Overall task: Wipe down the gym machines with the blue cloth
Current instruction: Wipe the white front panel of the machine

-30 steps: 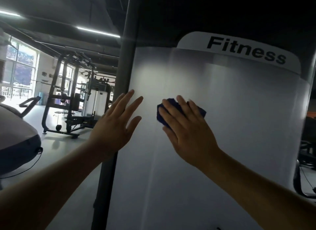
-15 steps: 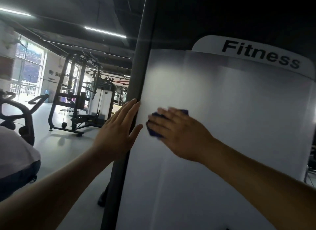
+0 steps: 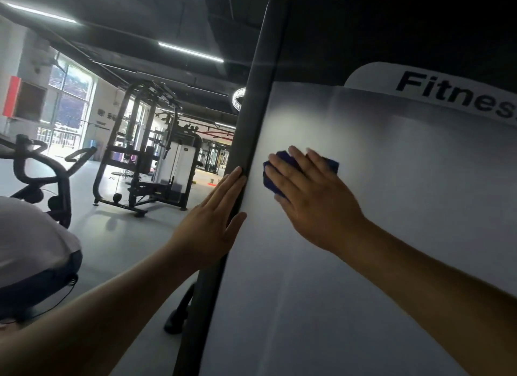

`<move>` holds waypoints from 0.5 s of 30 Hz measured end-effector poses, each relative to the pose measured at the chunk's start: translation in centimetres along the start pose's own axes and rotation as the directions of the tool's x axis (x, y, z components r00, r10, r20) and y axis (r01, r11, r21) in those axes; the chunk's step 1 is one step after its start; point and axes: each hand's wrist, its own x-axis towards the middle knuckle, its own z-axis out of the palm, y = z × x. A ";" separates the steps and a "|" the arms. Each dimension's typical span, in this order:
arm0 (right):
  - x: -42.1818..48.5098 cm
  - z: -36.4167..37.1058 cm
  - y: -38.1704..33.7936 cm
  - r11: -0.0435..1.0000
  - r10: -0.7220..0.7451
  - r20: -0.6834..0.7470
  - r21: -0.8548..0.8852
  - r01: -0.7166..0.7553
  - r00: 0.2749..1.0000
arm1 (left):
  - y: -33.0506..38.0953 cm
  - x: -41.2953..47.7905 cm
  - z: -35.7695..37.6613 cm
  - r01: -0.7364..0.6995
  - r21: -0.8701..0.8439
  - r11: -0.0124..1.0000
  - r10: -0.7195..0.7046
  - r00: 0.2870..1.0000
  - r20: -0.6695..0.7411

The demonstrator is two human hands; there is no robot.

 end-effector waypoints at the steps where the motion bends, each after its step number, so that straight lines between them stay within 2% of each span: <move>1: -0.4 0.5 -1.1 0.995 -0.102 0.055 -0.001 0.102 0.993 | 0.1 0.0 0.1 0.002 -0.020 1.000 -0.002 1.000 -0.005; 3: -0.4 1.1 -2.0 0.972 -0.234 0.117 0.010 0.234 0.965 | 0.2 0.1 0.2 0.001 -0.051 0.999 -0.002 1.000 -0.016; 4: 0.1 1.0 -1.6 0.974 -0.225 0.095 0.015 0.225 0.970 | 0.1 0.1 0.2 0.000 -0.059 0.998 -0.001 1.000 -0.019; 8: 1.9 0.1 -1.2 0.997 0.056 0.009 0.043 -0.056 0.998 | -0.1 0.0 0.3 0.009 -0.106 0.994 -0.012 1.000 -0.021; 9: 1.9 0.5 -2.2 0.997 0.045 0.024 0.054 -0.047 0.999 | 0.0 0.0 0.3 0.020 -0.130 0.991 -0.023 0.999 -0.022; 12: 1.4 1.6 -4.4 0.982 -0.148 0.083 0.127 0.137 0.986 | 0.0 0.0 0.1 0.012 -0.203 0.979 -0.018 0.999 -0.027; 15: 2.6 1.5 -3.8 0.979 -0.090 0.053 0.187 0.079 0.995 | 0.2 0.2 -0.4 0.017 -0.218 0.976 -0.026 0.999 -0.037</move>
